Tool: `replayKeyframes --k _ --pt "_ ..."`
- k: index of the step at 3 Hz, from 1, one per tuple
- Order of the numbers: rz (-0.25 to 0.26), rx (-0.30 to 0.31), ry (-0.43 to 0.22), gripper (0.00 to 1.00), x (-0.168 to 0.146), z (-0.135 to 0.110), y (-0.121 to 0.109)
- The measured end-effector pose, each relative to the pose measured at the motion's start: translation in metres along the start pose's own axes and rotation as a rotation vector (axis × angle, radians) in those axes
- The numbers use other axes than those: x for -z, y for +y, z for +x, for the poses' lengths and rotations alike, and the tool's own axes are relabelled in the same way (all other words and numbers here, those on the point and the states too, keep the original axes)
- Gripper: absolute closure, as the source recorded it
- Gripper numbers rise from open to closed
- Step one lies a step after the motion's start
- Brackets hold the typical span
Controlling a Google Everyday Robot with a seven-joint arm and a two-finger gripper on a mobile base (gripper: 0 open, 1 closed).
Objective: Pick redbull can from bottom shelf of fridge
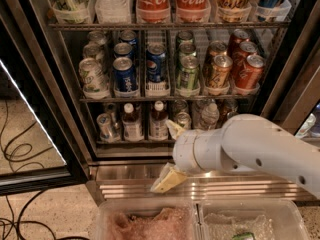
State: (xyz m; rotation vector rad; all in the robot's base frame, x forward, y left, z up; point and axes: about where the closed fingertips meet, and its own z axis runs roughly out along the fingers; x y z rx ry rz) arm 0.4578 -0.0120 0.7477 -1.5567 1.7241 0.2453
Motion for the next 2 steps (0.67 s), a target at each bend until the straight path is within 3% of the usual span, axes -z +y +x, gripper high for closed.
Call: replayKeyframes --k 1,2 --pt "-0.093 0.091 0.016 0.0 -0.0295 0.0068 0.0088" --pt "-0.094 0.097 0.008 0.0 -0.0327 0.0054 0.0104"
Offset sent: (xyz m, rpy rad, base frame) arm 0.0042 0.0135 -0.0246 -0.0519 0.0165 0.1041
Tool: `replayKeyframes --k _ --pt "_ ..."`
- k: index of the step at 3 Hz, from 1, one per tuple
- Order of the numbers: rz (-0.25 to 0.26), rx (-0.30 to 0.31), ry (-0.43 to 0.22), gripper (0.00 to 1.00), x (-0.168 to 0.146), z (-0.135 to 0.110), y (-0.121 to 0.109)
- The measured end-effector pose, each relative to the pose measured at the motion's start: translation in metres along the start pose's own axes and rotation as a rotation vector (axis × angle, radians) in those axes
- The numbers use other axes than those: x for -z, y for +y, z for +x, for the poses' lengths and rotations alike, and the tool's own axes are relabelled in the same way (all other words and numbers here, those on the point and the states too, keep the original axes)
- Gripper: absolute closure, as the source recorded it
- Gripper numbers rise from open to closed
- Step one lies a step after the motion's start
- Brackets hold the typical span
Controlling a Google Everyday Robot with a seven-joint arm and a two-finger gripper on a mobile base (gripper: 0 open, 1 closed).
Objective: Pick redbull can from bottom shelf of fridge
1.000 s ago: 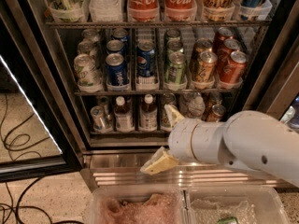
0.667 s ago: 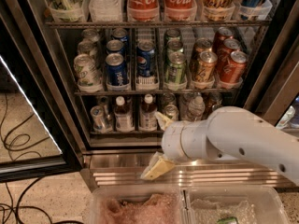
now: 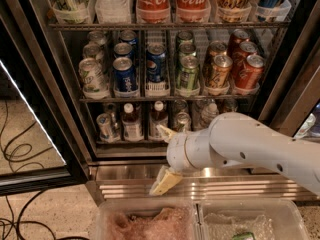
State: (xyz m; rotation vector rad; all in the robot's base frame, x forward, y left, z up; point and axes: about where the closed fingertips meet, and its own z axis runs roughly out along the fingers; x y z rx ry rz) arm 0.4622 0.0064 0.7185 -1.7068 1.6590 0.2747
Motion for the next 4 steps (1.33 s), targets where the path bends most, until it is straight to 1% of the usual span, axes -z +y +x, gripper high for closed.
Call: replayKeyframes --k 1,2,3,4 --pt "0.023 -0.019 -0.036 0.0 -0.002 -0.003 0.001" --pt "0.108 -0.095 -0.13 0.0 -0.018 0.001 -0.01" --pt "0.207 -0.13 -0.223 0.0 -0.04 -0.019 -0.028" --pt "0.214 -0.088 -0.253 0.0 -0.063 -0.052 -0.036"
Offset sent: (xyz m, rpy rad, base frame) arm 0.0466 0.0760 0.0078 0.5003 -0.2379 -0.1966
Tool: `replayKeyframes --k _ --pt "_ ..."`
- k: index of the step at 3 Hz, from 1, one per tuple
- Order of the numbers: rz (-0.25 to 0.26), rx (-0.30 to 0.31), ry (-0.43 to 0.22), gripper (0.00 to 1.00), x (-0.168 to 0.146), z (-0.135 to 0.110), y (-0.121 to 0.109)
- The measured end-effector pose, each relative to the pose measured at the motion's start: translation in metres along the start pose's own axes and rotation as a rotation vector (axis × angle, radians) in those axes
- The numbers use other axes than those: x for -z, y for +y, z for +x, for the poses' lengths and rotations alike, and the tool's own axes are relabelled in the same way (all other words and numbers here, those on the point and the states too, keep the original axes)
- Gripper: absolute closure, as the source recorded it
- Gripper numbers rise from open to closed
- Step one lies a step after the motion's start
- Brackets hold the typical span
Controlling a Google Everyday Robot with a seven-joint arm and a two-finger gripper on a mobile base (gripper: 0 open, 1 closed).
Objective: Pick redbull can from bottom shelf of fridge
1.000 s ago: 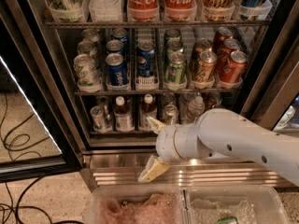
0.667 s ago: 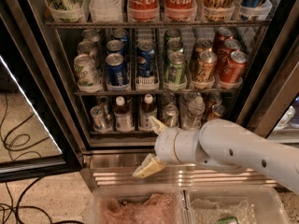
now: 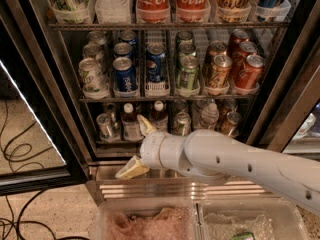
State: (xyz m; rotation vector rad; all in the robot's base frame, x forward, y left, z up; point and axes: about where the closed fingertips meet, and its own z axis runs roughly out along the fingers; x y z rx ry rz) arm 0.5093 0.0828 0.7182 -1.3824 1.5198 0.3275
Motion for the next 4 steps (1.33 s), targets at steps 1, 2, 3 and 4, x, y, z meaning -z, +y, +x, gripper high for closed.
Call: replayKeyframes --k 1,2,3,4 --pt "-0.053 0.03 0.034 0.0 -0.026 -0.007 0.004" --pt "-0.126 0.022 0.049 0.0 -0.061 -0.003 0.019" --pt "-0.126 0.022 0.049 0.0 -0.061 -0.003 0.019" --pt "-0.146 0.004 0.017 0.0 -0.075 -0.004 0.027"
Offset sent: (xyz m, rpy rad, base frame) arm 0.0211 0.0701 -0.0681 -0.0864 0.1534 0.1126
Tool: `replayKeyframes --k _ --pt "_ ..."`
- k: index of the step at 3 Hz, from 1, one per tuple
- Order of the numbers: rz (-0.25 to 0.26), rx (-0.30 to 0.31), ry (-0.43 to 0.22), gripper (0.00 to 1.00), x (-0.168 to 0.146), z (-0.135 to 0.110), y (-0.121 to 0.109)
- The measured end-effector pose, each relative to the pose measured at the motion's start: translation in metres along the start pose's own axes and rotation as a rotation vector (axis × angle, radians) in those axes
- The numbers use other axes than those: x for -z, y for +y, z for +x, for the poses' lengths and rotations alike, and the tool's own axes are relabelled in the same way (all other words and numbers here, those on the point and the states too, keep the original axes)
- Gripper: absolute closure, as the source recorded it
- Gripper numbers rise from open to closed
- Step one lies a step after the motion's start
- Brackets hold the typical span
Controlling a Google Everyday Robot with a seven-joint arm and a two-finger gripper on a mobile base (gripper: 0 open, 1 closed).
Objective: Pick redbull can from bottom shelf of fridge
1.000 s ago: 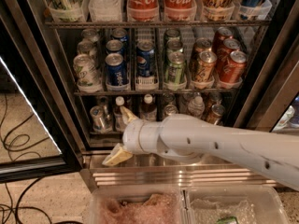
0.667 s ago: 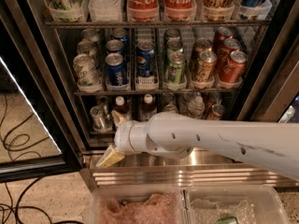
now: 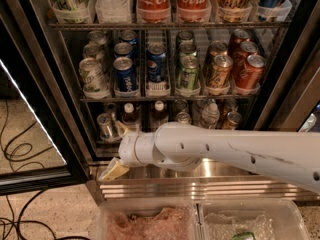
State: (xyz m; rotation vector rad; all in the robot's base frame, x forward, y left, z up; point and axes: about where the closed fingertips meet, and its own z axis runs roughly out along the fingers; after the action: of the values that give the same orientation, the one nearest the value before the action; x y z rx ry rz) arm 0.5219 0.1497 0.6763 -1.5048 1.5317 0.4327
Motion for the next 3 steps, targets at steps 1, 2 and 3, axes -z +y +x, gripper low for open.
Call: replayKeyframes --k 1,2,3 --pt "-0.021 -0.004 -0.041 0.0 -0.025 -0.006 0.003" --pt "-0.019 -0.023 -0.068 0.0 -0.045 -0.007 0.0" --pt "0.027 -0.066 -0.081 0.0 -0.057 -0.004 0.0"
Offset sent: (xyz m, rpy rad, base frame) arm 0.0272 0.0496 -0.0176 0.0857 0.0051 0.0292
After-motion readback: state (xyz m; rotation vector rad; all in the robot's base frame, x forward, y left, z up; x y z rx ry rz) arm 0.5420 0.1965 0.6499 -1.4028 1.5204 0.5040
